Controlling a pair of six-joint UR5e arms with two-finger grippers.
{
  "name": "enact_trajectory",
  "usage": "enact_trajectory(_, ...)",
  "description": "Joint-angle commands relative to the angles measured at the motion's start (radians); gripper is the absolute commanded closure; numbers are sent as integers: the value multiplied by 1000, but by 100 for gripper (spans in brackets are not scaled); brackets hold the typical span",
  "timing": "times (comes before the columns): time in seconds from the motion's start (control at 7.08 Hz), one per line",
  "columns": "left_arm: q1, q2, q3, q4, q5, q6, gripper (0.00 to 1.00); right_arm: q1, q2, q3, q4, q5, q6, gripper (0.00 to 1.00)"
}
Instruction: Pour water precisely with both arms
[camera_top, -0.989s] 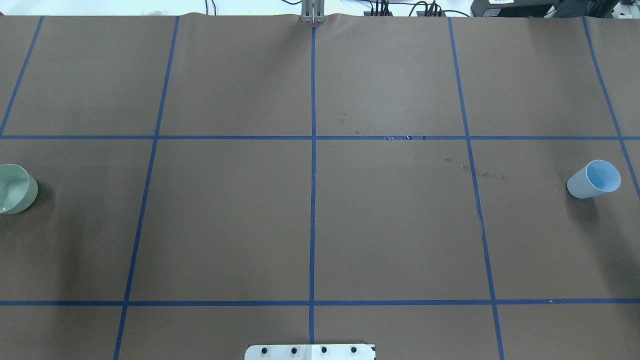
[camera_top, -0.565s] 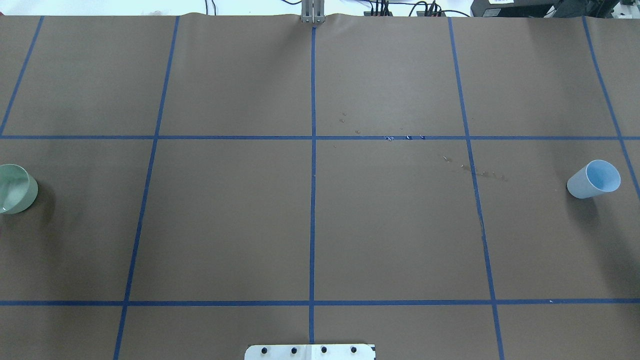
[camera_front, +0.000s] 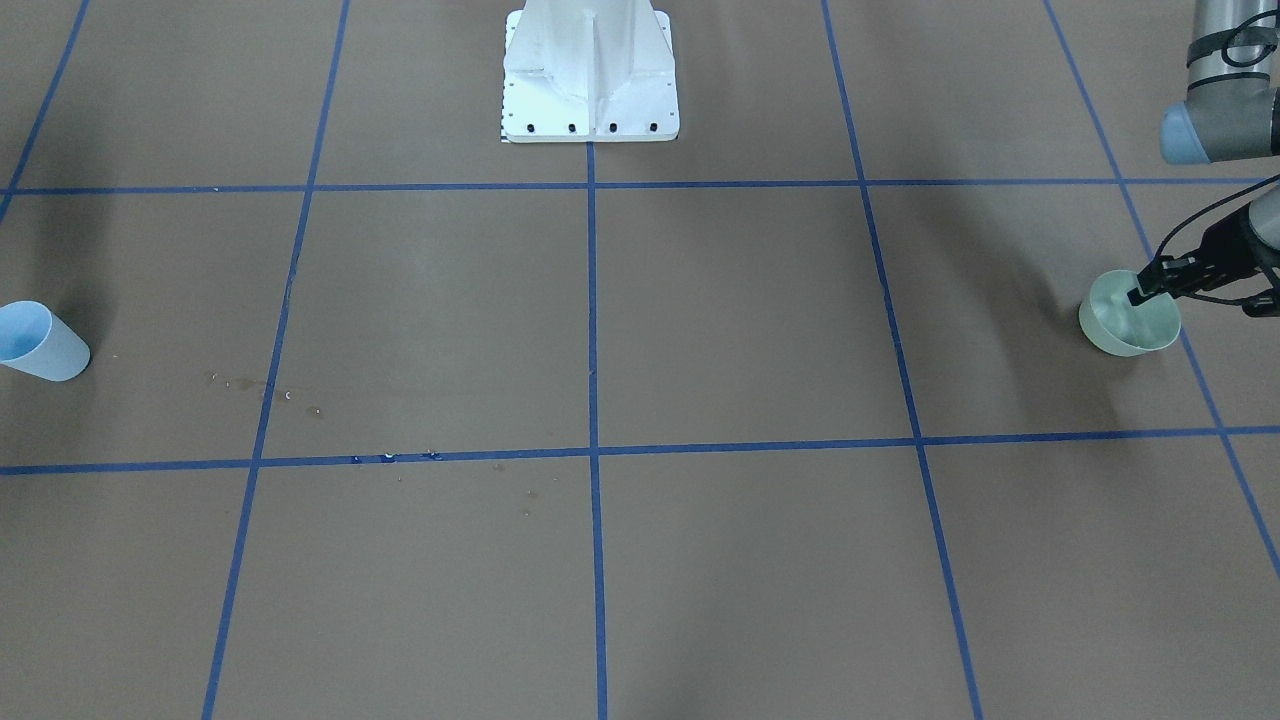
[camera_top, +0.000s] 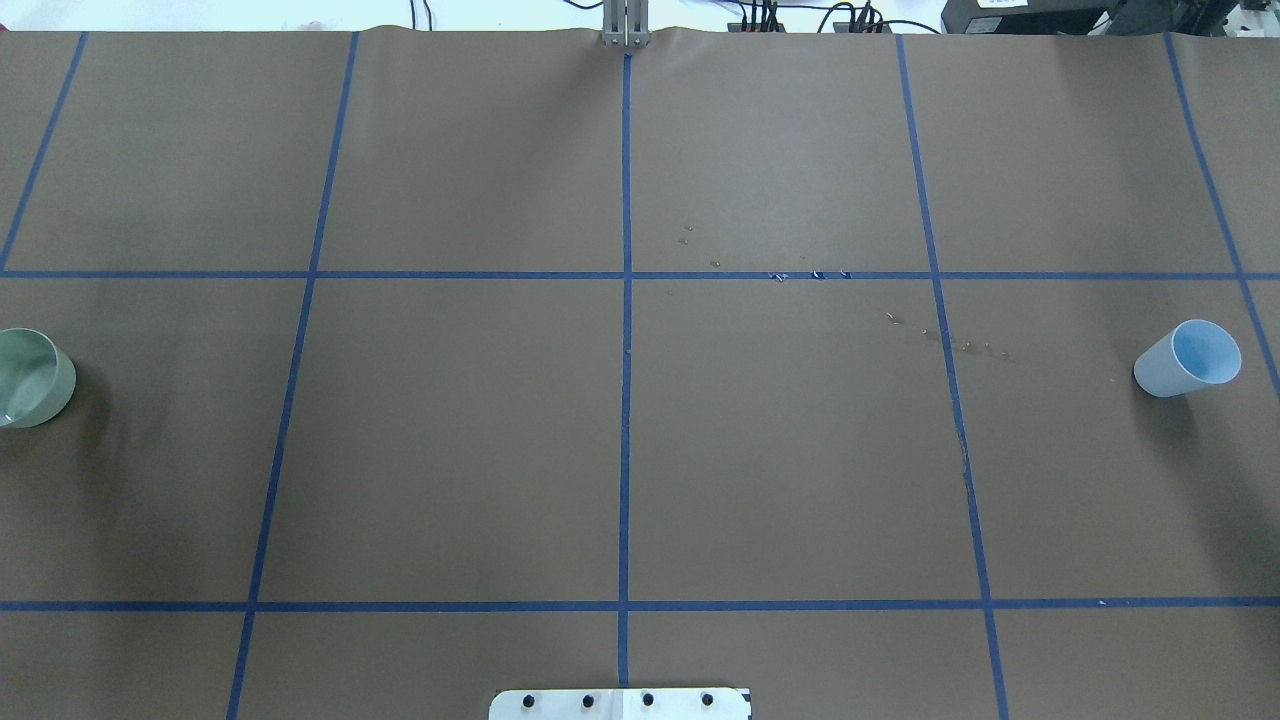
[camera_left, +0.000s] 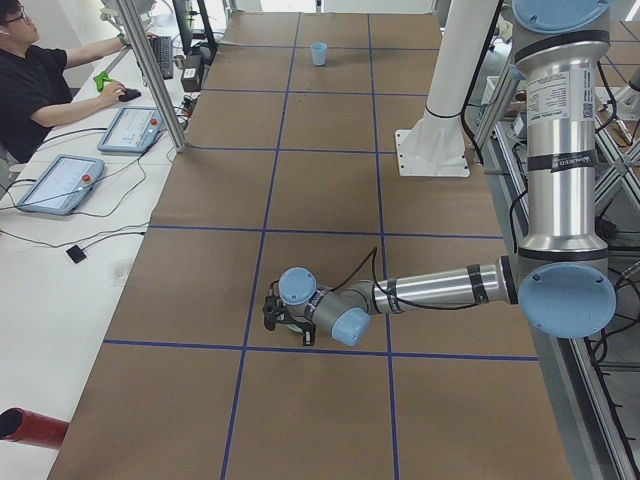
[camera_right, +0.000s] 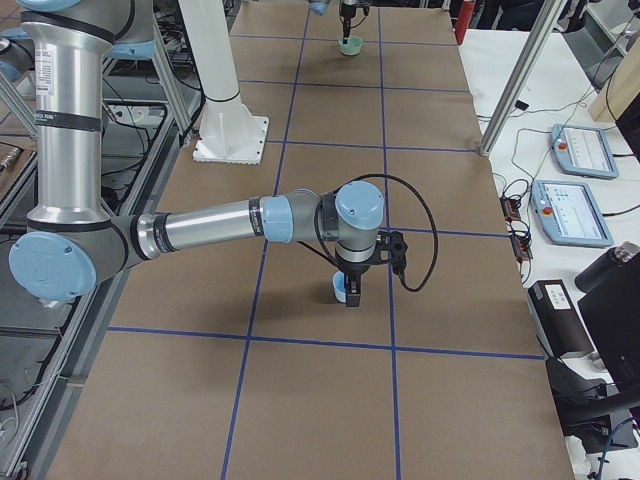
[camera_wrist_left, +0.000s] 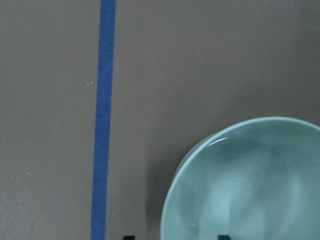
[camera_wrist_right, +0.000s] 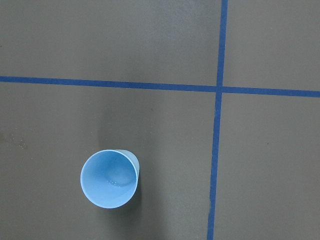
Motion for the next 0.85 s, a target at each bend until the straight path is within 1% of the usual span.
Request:
enact_trajectory(0.0,-1,-20,-8,27,-81,-26,100,0,4,3,0,0,3,0)
enact_trajectory(0.14,-53,-47,-28,80,-169,-68,100,0,14,3,-5,-5,4,0)
enact_trajectory(0.28,-96,-113,-63,184,-182,-72,100,0,28,0,-7,-12,3,1)
enact_trajectory(0.42,-99,-195,-130,360,-179,-73,100,0,30,1,-8,-3,3,0)
enact_trajectory(0.56,-99,-314,-202,577,-170,-92,100,0,30,4,-4,-5,4,1)
enact_trajectory(0.71,-89,-440,-239,695,-167,-210,100,0,30,1,-10,-5,4,0)
